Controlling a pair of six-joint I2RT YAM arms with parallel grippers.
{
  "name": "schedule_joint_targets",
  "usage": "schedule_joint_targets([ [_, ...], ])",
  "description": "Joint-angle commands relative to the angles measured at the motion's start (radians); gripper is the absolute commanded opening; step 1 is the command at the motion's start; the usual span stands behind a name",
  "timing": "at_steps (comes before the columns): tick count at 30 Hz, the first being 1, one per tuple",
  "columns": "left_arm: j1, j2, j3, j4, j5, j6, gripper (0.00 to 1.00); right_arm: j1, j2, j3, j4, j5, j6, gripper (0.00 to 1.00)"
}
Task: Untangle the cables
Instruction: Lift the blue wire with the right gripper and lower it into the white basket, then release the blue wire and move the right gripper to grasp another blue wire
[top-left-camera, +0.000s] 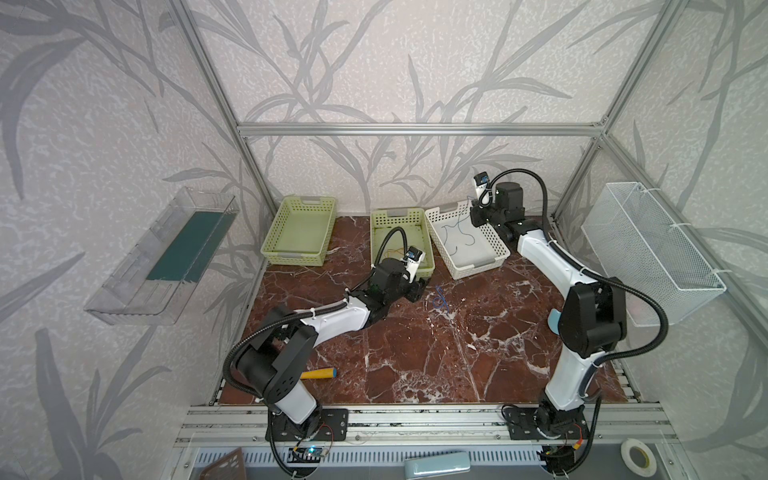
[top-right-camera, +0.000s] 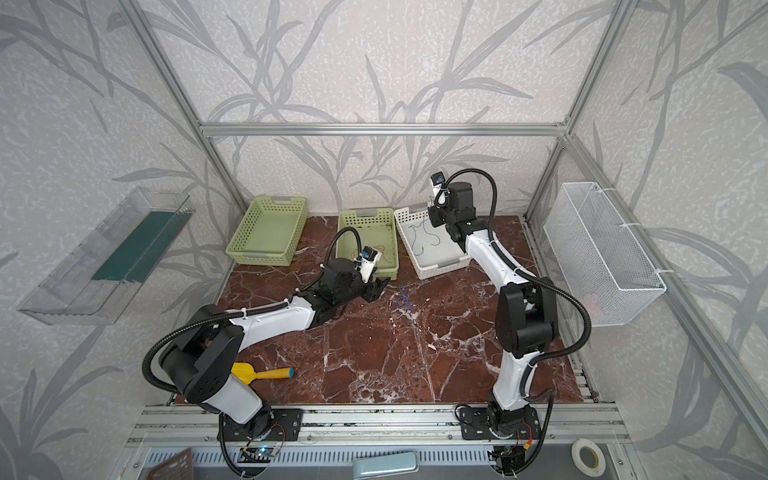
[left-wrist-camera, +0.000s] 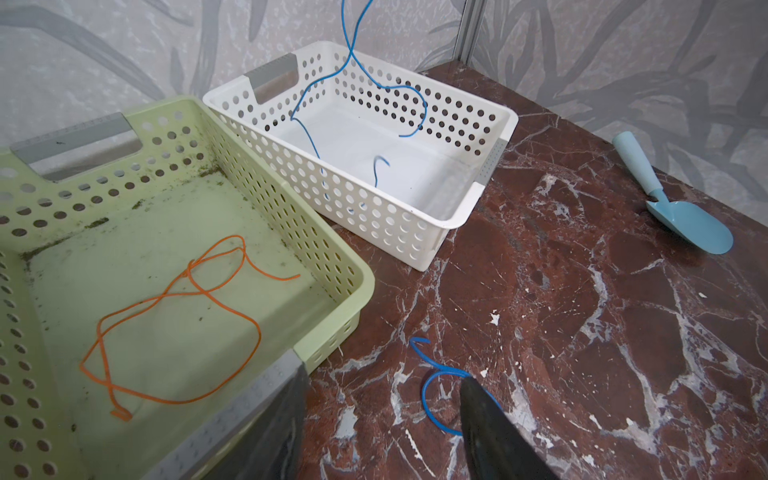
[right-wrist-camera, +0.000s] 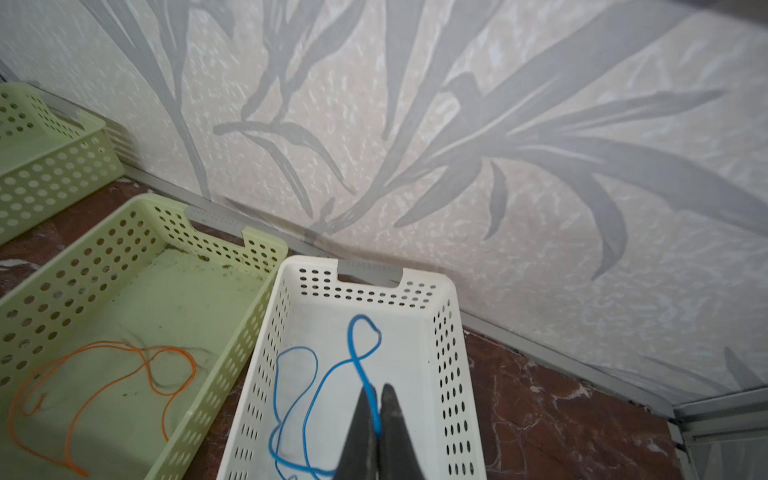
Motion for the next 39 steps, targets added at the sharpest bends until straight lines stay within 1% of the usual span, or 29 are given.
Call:
schedule_joint_targets([
  [1, -0.003, -0.035, -0.023, -0.036, -0.035, 0.016, 0.60, 0.005, 0.053, -0.004, 0.027, 0.036, 0.022, 0.00],
  [3, -0.003, -0.056, -0.035, -0.038, -0.056, 0.018, 0.60, 0.005, 0.083, -0.014, 0.019, 0.044, 0.034, 0.05],
  [4, -0.004, -0.066, -0.043, -0.040, -0.065, 0.020, 0.60, 0.005, 0.091, -0.018, 0.011, 0.045, 0.038, 0.12],
  [7, -0.003, -0.096, -0.058, -0.052, -0.097, 0.029, 0.60, 0.005, 0.086, -0.019, -0.023, 0.040, 0.048, 0.37],
  [9, -0.003, -0.110, -0.061, -0.066, -0.115, 0.036, 0.60, 0.006, 0.066, -0.019, -0.042, 0.044, 0.045, 0.49],
  [11, -0.001, -0.120, -0.056, -0.093, -0.143, 0.040, 0.60, 0.005, 0.035, -0.018, -0.078, 0.046, 0.040, 0.57],
  [14, 0.002, -0.132, -0.045, -0.136, -0.187, 0.042, 0.60, 0.007, -0.038, -0.056, -0.119, 0.039, 0.048, 0.63],
  [17, 0.008, -0.149, -0.042, -0.159, -0.243, 0.040, 0.61, 0.017, -0.136, -0.138, -0.154, 0.011, 0.070, 0.64],
  [19, 0.023, -0.165, -0.043, -0.173, -0.268, 0.027, 0.61, 0.042, -0.224, -0.216, -0.175, -0.016, 0.080, 0.63],
  [21, 0.042, -0.187, -0.042, -0.185, -0.270, 0.011, 0.61, 0.083, -0.290, -0.291, -0.188, -0.035, 0.076, 0.63],
  [25, 0.081, -0.216, -0.029, -0.216, -0.269, -0.015, 0.61, 0.211, -0.365, -0.419, -0.197, -0.063, 0.088, 0.62],
  [27, 0.099, -0.225, -0.017, -0.245, -0.268, -0.031, 0.61, 0.266, -0.365, -0.474, -0.169, -0.045, 0.108, 0.61],
  [30, 0.125, -0.238, -0.016, -0.279, -0.281, -0.066, 0.61, 0.294, -0.317, -0.513, -0.158, -0.055, 0.161, 0.58],
  [33, 0.138, -0.259, -0.030, -0.292, -0.296, -0.070, 0.61, 0.312, -0.259, -0.507, -0.201, -0.030, 0.162, 0.54],
  [39, 0.145, -0.300, -0.061, -0.299, -0.326, -0.044, 0.61, 0.314, -0.137, -0.471, -0.220, -0.048, 0.145, 0.49],
])
